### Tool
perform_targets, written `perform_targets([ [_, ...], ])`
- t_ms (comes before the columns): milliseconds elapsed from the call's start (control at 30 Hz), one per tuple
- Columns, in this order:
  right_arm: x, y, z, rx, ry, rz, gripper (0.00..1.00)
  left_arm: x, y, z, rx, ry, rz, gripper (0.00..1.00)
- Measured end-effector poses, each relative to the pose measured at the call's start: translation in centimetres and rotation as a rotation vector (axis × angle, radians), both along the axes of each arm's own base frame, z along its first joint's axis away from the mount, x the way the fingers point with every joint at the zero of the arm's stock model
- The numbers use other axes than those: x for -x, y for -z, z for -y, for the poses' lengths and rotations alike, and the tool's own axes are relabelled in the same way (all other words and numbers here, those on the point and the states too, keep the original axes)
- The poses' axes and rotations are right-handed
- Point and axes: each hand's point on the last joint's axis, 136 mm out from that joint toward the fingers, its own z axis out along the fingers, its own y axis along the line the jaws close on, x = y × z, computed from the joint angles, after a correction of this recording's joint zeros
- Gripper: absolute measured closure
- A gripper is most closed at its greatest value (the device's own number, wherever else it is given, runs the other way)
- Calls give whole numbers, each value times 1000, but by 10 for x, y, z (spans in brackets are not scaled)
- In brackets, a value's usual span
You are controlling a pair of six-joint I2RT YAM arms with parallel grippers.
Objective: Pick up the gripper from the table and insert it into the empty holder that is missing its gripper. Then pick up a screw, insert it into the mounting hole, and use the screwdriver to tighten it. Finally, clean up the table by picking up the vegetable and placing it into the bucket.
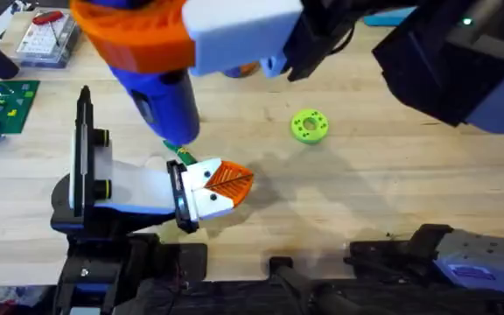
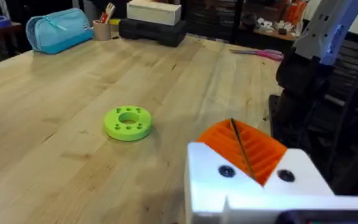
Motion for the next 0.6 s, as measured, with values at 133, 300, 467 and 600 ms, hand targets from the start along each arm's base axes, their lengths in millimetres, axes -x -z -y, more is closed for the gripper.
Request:
perform_targets([
  [133, -9, 15, -1, 64, 15, -42, 952, 0, 0, 0, 0, 0, 0, 986],
  [300, -48, 47, -2, 180, 165, -152, 954, 0, 0, 0, 0, 0, 0, 986],
  [467, -112, 97, 18, 388, 474, -255, 953, 0, 0, 0, 0, -1, 0, 986],
  [600, -159, 114, 55, 505, 740, -222, 953, 0, 0, 0, 0, -3, 1, 986],
])
